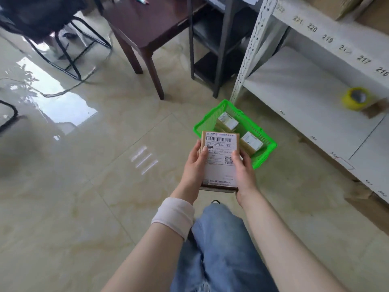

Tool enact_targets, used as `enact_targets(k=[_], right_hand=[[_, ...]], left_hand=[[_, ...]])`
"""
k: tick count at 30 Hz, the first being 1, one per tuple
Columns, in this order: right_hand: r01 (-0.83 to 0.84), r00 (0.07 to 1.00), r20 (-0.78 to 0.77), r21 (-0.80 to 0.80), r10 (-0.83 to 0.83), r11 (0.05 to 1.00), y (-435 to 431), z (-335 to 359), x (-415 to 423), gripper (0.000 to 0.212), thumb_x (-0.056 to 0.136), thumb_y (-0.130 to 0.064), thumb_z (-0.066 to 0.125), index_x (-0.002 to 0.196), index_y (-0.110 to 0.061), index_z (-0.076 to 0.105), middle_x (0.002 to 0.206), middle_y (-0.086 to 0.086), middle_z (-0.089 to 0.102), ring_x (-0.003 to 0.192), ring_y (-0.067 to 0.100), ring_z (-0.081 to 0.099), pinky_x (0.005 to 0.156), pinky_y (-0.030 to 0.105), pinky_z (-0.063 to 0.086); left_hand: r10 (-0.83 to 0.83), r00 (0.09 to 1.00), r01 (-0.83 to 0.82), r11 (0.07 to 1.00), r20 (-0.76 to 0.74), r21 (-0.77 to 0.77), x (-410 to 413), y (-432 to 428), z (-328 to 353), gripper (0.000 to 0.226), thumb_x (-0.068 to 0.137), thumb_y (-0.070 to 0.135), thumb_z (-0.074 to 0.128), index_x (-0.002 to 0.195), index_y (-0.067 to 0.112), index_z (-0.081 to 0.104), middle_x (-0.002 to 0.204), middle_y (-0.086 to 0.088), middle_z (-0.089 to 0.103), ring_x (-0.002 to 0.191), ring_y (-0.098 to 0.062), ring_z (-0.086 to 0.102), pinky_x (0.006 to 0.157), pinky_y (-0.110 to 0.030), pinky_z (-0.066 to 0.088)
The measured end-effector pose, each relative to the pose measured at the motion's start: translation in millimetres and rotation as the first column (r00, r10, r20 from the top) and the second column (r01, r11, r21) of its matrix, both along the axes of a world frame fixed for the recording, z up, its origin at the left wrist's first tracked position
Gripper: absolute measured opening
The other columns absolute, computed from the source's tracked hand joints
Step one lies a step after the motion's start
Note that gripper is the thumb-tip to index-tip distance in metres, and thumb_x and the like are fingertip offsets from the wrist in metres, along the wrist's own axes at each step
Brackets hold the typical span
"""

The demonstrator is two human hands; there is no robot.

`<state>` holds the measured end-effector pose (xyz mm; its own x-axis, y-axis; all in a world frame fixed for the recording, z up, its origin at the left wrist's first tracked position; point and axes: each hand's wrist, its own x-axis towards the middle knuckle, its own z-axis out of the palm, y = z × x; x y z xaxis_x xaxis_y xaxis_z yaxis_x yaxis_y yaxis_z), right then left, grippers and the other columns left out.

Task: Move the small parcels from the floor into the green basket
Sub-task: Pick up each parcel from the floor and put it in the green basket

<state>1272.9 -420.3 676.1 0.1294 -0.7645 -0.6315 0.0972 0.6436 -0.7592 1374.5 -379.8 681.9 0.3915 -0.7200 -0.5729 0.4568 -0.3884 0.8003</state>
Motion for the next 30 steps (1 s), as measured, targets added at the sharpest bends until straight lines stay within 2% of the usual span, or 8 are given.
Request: enact_targets(k=[3, 6, 8, 14, 17, 22, 26, 30], right_hand=[[0.100, 0.994, -0.045, -0.007, -0.100, 0.995, -38.6, -17.2, 9.9, 0.038, 0.094, -0.027, 0.050, 0.131, -0.018, 0.047, 0.123, 0.014, 0.060, 0.094, 0.020, 0.060, 0.083, 0.036, 0.050], [0.171, 0.984, -0.040, -0.002, -0.171, 0.985, -81.7, -42.9, 17.7, 0.038, 0.095, -0.026, 0.047, 0.132, -0.015, 0.044, 0.113, 0.010, 0.060, 0.081, 0.011, 0.062, 0.068, 0.024, 0.052], [0.202, 0.979, -0.047, 0.040, -0.200, 0.979, -110.0, -60.9, 23.1, 0.039, 0.095, -0.028, 0.047, 0.132, -0.015, 0.043, 0.112, 0.008, 0.060, 0.076, 0.007, 0.063, 0.063, 0.021, 0.052], [0.295, 0.952, -0.128, 0.133, -0.279, 0.946, -190.1, -120.8, 39.6, 0.035, 0.095, -0.027, 0.048, 0.129, -0.019, 0.044, 0.116, 0.005, 0.058, 0.088, 0.012, 0.060, 0.079, 0.031, 0.049], [0.279, 0.957, -0.126, 0.143, -0.262, 0.950, -220.9, -159.4, 49.1, 0.040, 0.095, -0.024, 0.049, 0.134, -0.021, 0.040, 0.124, 0.003, 0.057, 0.105, 0.018, 0.058, 0.092, 0.038, 0.048], [0.296, 0.952, -0.132, 0.162, -0.276, 0.941, -260.2, -285.8, 64.0, 0.053, 0.091, -0.017, 0.056, 0.137, -0.030, 0.033, 0.124, -0.002, 0.059, 0.102, 0.014, 0.060, 0.081, 0.026, 0.053], [0.335, 0.939, -0.143, 0.180, -0.312, 0.925, -270.3, -417.2, 71.9, 0.058, 0.089, -0.010, 0.058, 0.137, -0.029, 0.031, 0.108, -0.013, 0.060, 0.083, -0.005, 0.064, 0.060, 0.010, 0.052], [0.313, 0.944, -0.158, 0.143, -0.291, 0.939, -267.3, -517.1, 76.9, 0.067, 0.084, -0.011, 0.062, 0.141, -0.023, 0.028, 0.121, -0.005, 0.057, 0.103, 0.003, 0.059, 0.081, 0.020, 0.052]], left_hand=[[-0.131, 0.991, 0.131, 0.991, -0.001, 0.029, 14.4, -49.2, -15.9, 0.051, 0.094, 0.031, 0.048, 0.143, 0.019, 0.036, 0.140, -0.007, 0.051, 0.127, -0.023, 0.051, 0.110, -0.044, 0.038], [-0.240, 0.971, 0.237, 0.968, 0.023, 0.081, 25.6, -105.5, -35.7, 0.065, 0.083, 0.043, 0.053, 0.142, 0.021, 0.038, 0.141, -0.007, 0.050, 0.128, -0.024, 0.050, 0.110, -0.045, 0.038], [-0.271, 0.962, 0.266, 0.957, 0.030, 0.114, 32.1, -138.8, -52.6, 0.056, 0.090, 0.036, 0.053, 0.141, 0.020, 0.039, 0.141, -0.006, 0.050, 0.127, -0.022, 0.050, 0.110, -0.040, 0.038], [-0.395, 0.919, 0.386, 0.904, 0.013, 0.182, 49.4, -232.6, -120.0, 0.043, 0.096, 0.023, 0.044, 0.139, 0.018, 0.040, 0.136, -0.009, 0.053, 0.124, -0.022, 0.052, 0.109, -0.039, 0.038], [-0.441, 0.897, 0.427, 0.876, 0.012, 0.223, 57.7, -268.3, -164.0, 0.042, 0.097, 0.024, 0.043, 0.139, 0.020, 0.040, 0.136, -0.011, 0.054, 0.122, -0.025, 0.054, 0.106, -0.042, 0.042], [-0.542, 0.840, 0.533, 0.818, -0.022, 0.214, 78.5, -325.0, -289.1, 0.039, 0.095, 0.019, 0.045, 0.134, 0.018, 0.041, 0.122, -0.011, 0.059, 0.088, -0.014, 0.061, 0.069, -0.016, 0.054], [-0.640, 0.768, 0.619, 0.748, 0.016, 0.239, 91.7, -355.9, -419.3, 0.036, 0.094, 0.019, 0.048, 0.129, 0.015, 0.041, 0.120, -0.014, 0.060, 0.085, -0.014, 0.059, 0.065, -0.016, 0.053], [-0.746, 0.666, 0.716, 0.639, -0.002, 0.281, 101.0, -362.4, -519.7, 0.046, 0.087, 0.025, 0.060, 0.124, 0.018, 0.033, 0.118, -0.011, 0.060, 0.082, -0.010, 0.061, 0.065, -0.018, 0.055]])
